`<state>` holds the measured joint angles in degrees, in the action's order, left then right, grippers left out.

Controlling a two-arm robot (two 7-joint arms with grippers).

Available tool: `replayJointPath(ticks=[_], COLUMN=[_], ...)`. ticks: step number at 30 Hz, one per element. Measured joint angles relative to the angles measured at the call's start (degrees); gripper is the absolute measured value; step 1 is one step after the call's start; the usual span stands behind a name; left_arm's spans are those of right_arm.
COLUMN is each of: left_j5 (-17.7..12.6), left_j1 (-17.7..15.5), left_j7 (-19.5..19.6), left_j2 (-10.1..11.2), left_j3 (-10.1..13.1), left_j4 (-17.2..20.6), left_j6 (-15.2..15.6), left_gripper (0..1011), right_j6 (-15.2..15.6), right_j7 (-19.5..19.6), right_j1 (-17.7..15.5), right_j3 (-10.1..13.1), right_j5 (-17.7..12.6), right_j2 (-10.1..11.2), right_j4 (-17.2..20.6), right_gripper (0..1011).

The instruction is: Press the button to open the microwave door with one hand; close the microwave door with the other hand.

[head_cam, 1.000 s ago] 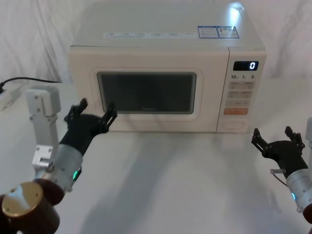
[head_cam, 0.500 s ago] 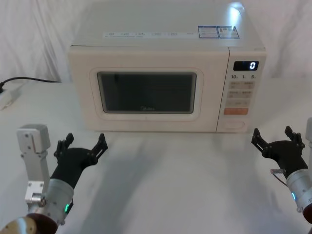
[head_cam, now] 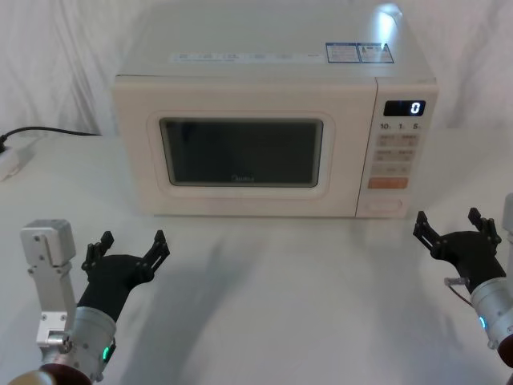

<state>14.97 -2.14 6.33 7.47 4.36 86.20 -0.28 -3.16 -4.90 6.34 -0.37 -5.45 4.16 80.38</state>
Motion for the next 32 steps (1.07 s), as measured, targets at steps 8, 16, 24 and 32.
replayJointPath(ticks=[8,16,24,32], left_j5=[0.07,0.12,0.18,0.19], left_j1=[-0.03,-0.07,-0.10,-0.10], left_j7=[0.01,0.01,0.03,0.07], left_j2=[0.02,0.03,0.03,0.03], left_j3=[0.04,0.09,0.11,0.11], left_j4=[0.01,0.04,0.08,0.11], left_j6=[0.04,0.13,0.16,0.21], left_gripper=[1001,1001,1001,1001], right_j6=[0.00,0.00,0.00,0.00], right_j7=[0.00,0.00,0.00,0.00], right_j1=[0.00,0.00,0.00,0.00], right_j3=[0.00,0.00,0.00,0.00], right_j5=[0.00,0.00,0.00,0.00], right_j2=[0.00,0.00,0.00,0.00], right_j4=[0.00,0.00,0.00,0.00], right_gripper=[1002,1002,1002,1002])
